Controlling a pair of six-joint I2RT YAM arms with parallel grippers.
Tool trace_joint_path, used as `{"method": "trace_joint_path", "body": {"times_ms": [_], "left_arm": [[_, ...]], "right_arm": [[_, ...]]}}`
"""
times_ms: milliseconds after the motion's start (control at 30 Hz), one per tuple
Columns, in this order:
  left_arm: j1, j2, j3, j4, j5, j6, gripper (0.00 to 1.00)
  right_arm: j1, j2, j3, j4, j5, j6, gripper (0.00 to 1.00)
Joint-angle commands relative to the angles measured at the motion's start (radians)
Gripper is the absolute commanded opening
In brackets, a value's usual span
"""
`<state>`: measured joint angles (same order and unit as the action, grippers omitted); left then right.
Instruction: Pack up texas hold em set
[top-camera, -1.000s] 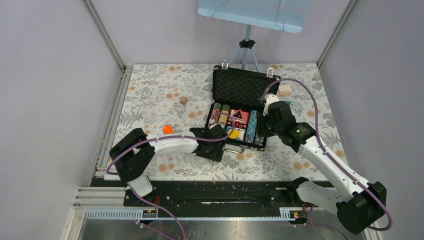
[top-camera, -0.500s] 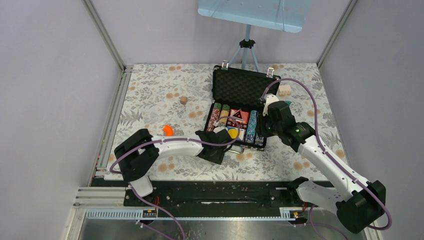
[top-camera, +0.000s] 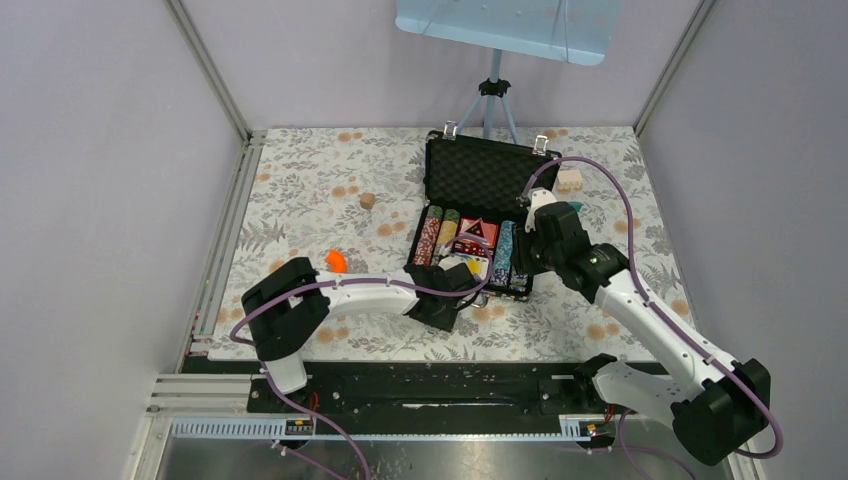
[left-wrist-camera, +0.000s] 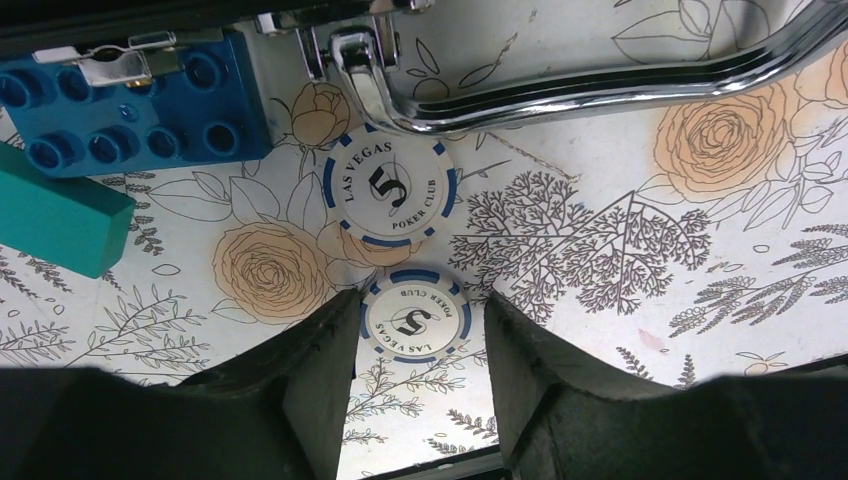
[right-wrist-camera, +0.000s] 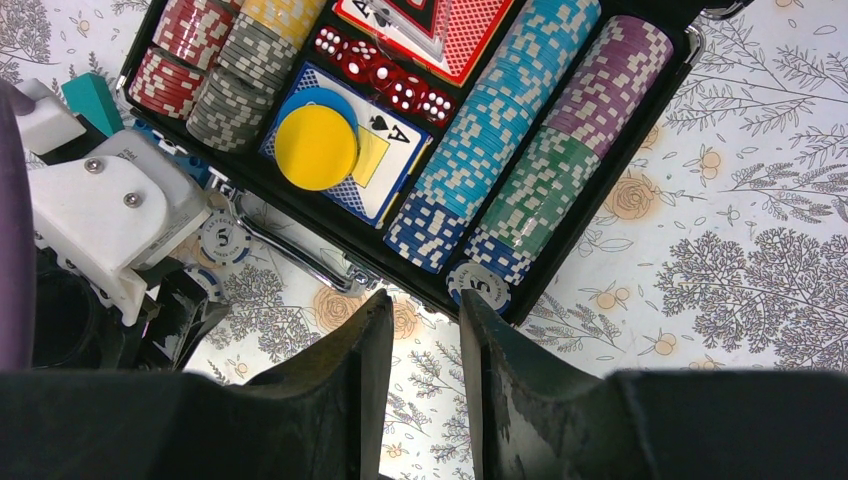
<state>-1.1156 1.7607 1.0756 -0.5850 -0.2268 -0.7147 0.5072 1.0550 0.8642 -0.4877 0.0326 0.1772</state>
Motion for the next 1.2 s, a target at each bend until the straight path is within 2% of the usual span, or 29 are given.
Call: {"method": "trace_joint_path", "body": {"times_ms": [0, 67, 133, 400, 833, 1067, 1167], "left_arm": [[-0.007, 0.022, -0.031, -0.047, -0.026, -0.012, 0.50], [-0.007, 0.016, -0.035, -0.053, -0.026, -0.012, 0.55], [-0.007, 0.009, -0.042, -0.053, -0.026, -0.012, 0.55], [-0.009, 0.010, -0.055, -0.058, -0.008, -0.004, 0.51], [-0.013, -0.010, -0.080, -0.065, 0.001, -0.004, 0.51], [-0.018, 0.008, -0.066, -0.059, 0.004, -0.001, 0.39], [-0.020, 0.001, -0.066, -0.060, 0.003, 0.002, 0.37]], "right_arm": [[-0.004, 0.004, -0.003, 0.021, -0.012, 0.004, 0.38], [-0.004, 0.005, -0.003, 0.021, -0.013, 0.004, 0.38], [-0.004, 0.008, -0.003, 0.020, -0.014, 0.006, 0.38], [-0.004, 0.012, -0.004, 0.021, -0.019, 0.006, 0.38], [-0.004, 0.031, 0.001, 0.021, -0.018, 0.004, 0.38], [-0.004, 0.028, -0.001, 0.020, -0.017, 0.003, 0.38], [-0.004, 0.027, -0.001, 0.020, -0.017, 0.002, 0.38]]}}
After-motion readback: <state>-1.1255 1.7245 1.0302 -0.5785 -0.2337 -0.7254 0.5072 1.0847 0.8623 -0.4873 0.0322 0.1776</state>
